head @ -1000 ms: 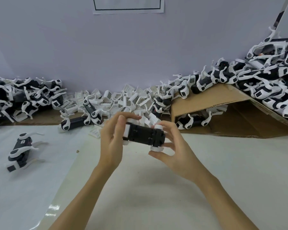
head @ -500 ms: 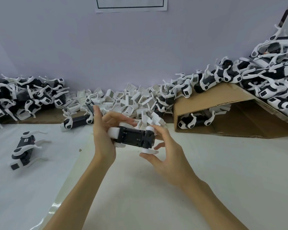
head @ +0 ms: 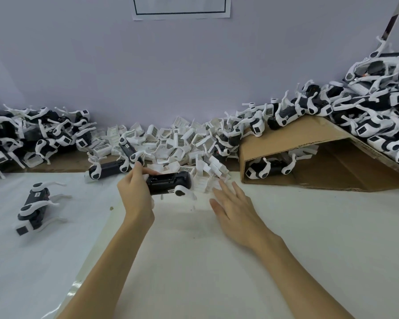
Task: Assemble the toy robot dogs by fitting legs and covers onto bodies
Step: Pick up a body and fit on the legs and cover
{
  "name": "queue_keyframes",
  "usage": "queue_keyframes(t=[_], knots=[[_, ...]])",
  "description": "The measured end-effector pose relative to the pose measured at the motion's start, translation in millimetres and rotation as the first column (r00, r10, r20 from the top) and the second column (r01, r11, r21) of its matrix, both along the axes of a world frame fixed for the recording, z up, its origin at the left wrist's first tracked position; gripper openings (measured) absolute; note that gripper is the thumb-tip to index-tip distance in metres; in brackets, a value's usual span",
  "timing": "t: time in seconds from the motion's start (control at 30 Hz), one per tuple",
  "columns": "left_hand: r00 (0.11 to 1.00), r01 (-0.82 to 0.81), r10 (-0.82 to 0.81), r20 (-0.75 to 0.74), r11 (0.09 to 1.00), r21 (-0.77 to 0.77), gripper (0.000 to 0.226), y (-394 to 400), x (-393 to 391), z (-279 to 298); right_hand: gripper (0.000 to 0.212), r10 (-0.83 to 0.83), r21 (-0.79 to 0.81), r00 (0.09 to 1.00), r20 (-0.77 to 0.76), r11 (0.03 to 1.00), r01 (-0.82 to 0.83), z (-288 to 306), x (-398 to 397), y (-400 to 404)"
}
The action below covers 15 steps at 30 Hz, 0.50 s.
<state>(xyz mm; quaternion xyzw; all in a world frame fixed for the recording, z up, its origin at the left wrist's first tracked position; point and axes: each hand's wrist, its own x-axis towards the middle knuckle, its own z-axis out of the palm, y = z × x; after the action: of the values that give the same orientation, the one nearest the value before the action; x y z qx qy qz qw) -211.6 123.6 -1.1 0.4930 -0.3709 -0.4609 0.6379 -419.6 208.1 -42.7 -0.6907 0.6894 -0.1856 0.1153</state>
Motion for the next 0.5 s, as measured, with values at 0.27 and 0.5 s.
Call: queue_keyframes(t=[0.27, 0.5], knots=[[0.998, 0.054, -0.052, -0.030, 0.998, 0.043, 0.062, 1, -3, 0, 0.046, -0.083, -0.230, 0.974, 0.209, 0.964, 0.132, 1, -4, 1], [0.987, 0.094, -0.093, 0.128, 0.996, 0.002, 0.055, 5, -11, -6, 0.051, -0.051, -0.213, 0.954, 0.296, 0.970, 0.118, 0, -8, 7]])
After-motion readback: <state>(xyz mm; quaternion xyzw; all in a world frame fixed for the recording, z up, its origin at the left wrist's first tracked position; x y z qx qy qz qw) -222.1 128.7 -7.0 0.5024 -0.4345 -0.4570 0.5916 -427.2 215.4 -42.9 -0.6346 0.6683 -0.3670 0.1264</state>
